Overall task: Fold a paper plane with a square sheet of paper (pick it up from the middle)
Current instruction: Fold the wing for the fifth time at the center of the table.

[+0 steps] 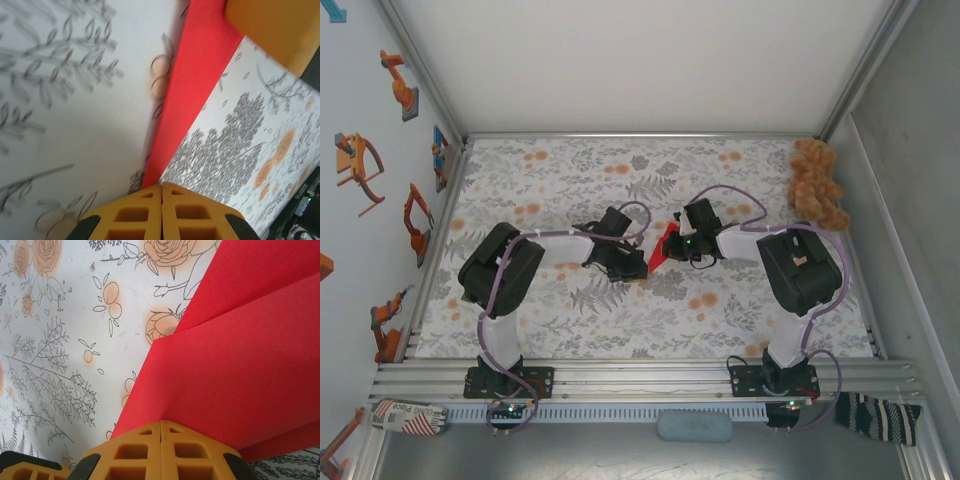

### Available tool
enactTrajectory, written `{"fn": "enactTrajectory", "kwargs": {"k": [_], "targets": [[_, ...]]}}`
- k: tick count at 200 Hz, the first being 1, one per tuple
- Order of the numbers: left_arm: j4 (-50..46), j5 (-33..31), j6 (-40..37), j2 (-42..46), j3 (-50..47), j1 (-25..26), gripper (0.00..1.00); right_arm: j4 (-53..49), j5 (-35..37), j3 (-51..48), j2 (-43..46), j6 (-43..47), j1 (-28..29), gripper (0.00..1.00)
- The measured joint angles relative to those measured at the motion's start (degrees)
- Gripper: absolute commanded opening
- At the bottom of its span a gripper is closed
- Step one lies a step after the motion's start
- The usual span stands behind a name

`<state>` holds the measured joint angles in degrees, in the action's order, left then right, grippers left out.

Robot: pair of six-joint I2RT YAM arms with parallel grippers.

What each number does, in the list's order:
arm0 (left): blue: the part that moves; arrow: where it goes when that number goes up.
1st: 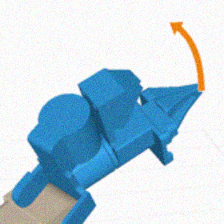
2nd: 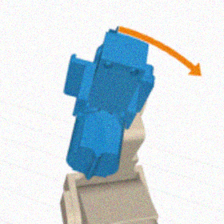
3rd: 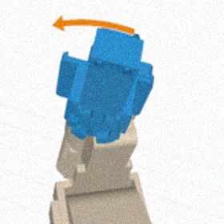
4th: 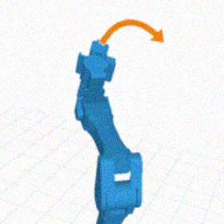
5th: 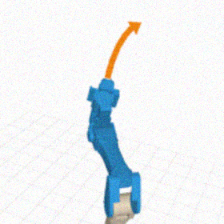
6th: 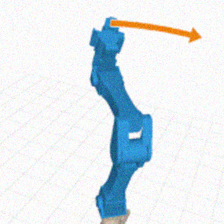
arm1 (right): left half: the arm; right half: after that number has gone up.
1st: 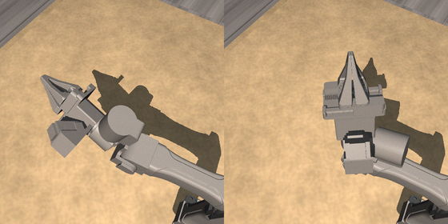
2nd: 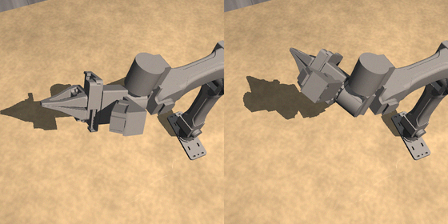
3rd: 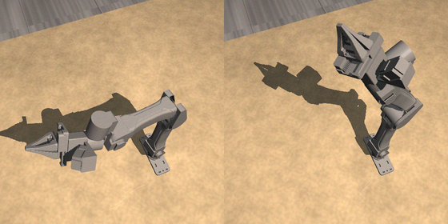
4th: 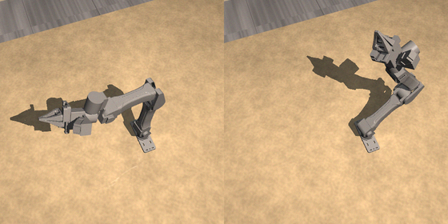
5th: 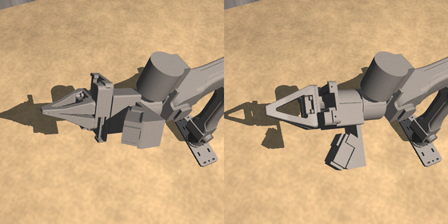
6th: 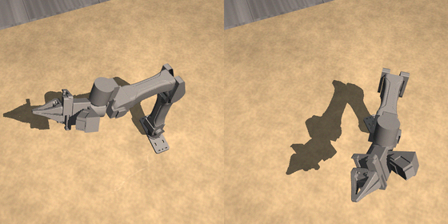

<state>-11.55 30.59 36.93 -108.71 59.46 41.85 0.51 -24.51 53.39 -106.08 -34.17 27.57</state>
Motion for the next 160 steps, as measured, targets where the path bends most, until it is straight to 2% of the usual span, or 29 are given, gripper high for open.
{"fn": "enactTrajectory", "kwargs": {"k": [48,116,136,160], "targets": [[-3.69,-0.85,-0.02,3.37,-0.87,-0.57,0.09,-0.04,-0.04,0.07,0.00,0.22,0.00,0.04],[-0.02,2.91,0.79,5.27,0.55,-2.14,0.10,0.00,-0.13,0.04,0.02,0.20,0.00,0.04],[-1.03,1.31,0.20,5.53,0.55,-2.21,0.11,0.00,-0.13,0.04,0.02,0.20,0.00,0.04],[-6.51,-3.56,-2.25,8.31,-0.17,-2.25,0.12,0.00,-0.13,0.04,0.02,0.20,0.00,0.04]]}}
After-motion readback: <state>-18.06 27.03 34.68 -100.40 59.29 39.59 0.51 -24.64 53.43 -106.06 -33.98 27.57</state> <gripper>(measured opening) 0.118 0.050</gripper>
